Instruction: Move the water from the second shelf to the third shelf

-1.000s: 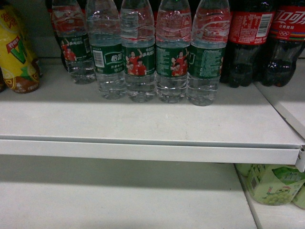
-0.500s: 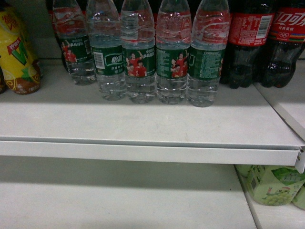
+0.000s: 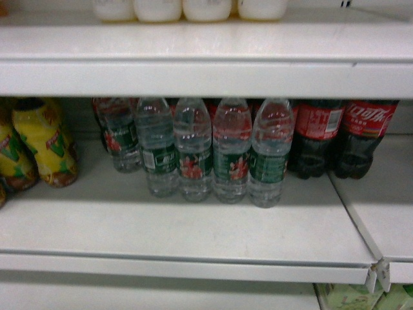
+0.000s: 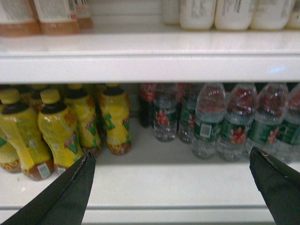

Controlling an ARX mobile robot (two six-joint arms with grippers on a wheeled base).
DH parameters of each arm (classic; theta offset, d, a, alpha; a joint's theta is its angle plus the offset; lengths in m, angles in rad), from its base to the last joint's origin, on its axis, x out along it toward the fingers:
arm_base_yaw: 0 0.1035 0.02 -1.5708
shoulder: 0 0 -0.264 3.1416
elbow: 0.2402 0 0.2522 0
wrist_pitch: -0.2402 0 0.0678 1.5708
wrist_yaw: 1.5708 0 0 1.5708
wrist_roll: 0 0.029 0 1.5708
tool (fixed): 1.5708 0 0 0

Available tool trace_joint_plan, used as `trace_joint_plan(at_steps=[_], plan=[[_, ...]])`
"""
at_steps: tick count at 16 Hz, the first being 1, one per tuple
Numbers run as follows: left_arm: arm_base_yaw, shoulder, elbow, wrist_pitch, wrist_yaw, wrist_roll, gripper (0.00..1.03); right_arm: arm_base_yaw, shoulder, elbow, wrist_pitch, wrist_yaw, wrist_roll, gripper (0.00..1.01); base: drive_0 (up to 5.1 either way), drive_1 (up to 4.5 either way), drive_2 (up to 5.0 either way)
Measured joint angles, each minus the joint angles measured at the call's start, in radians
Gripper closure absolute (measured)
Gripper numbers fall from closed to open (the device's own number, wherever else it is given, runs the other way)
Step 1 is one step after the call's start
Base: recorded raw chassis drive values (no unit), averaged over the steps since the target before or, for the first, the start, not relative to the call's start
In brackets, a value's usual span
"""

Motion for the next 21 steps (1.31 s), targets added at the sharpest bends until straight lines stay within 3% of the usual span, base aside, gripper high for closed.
trace_joint_plan(at_steps=[16,21], plan=[[0.0,0.0,0.0,0.0,0.002,0.0,0.05,0.0,0.0,0.003,0.004,0.0,0.0,0.64,0.0,0.0,0.0],[0.0,0.0,0.0,0.0,0.002,0.0,0.05,0.0,0.0,0.003,0.001,0.006,0.0,0.64,-4.2,2.25,2.2]])
